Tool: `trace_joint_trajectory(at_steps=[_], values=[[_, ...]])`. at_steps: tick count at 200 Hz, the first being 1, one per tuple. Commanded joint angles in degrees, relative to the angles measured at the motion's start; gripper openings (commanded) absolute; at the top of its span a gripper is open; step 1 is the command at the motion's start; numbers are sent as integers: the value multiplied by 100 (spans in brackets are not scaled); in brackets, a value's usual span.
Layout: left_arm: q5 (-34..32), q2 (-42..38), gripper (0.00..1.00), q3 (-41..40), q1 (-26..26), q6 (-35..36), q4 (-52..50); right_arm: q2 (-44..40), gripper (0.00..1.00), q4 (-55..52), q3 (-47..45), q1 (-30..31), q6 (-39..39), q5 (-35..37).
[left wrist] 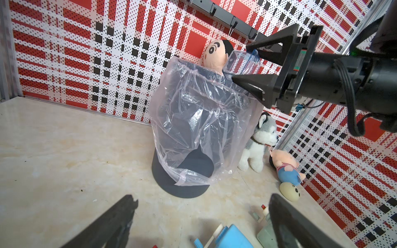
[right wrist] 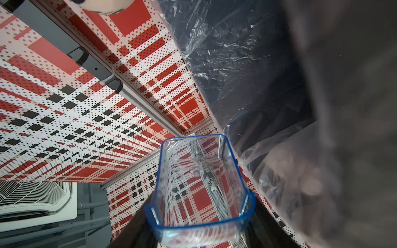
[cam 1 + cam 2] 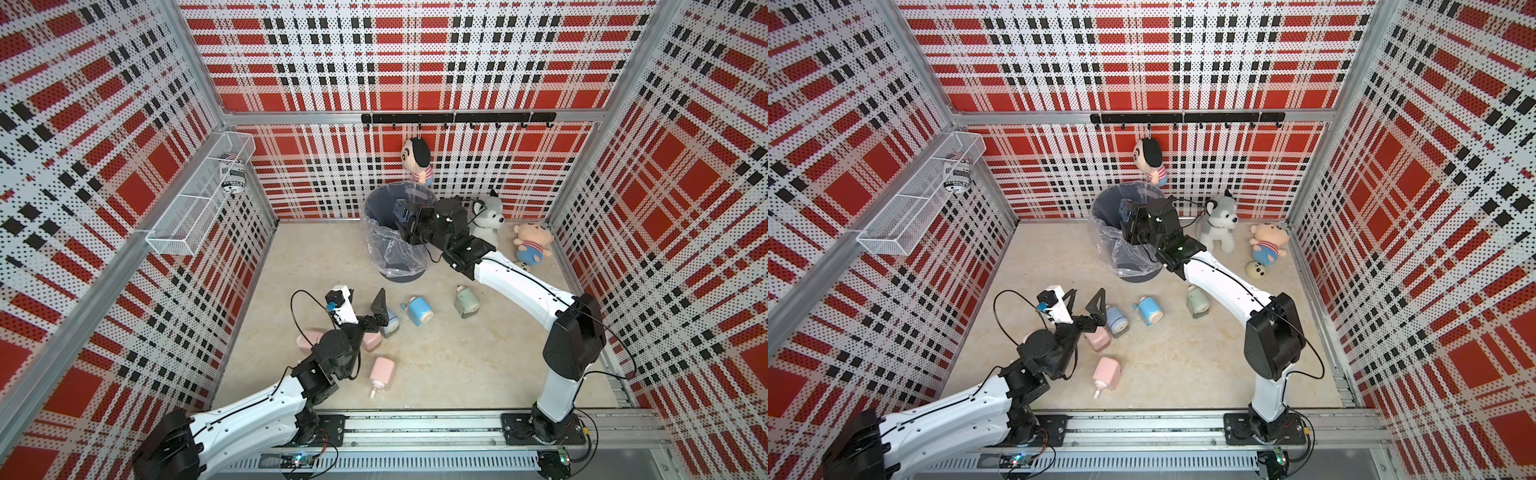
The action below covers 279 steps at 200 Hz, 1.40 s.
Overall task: Take out the pencil sharpener tray and clean the shavings
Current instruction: Pour the shavings into the trash bin.
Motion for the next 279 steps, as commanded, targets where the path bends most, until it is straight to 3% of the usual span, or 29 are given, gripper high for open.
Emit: trace_joint_trajectory(at_steps=[1, 46, 72, 124, 147, 181, 228, 279], values=[[67, -25, 98, -34, -32, 59, 133, -27, 44, -145, 159, 25, 325, 73], [76, 54, 98, -10, -26, 64, 142, -5, 44, 217, -439, -1, 462, -48], [143, 59, 98, 1, -27, 40, 142, -112, 44, 91, -371, -1, 141, 11], [491, -212, 98, 40, -89, -49, 92, -531, 46, -1228, 213, -36, -2127, 276], [675, -237, 98, 126, -165, -81, 30, -875, 46, -1620, 32, -43, -3282, 492], [972, -50, 98, 323, -210, -64, -85, -1787, 47, -1808, -924, -45, -5055, 1193], [1509, 601, 98, 785, -165, -26, -390, -3370, 47, -1307, -2982, 16, -6984, 1882], [3194, 1597, 98, 1115, 695, -745, -473, -4511, 48, -415, -5117, 50, -8339, 1596]])
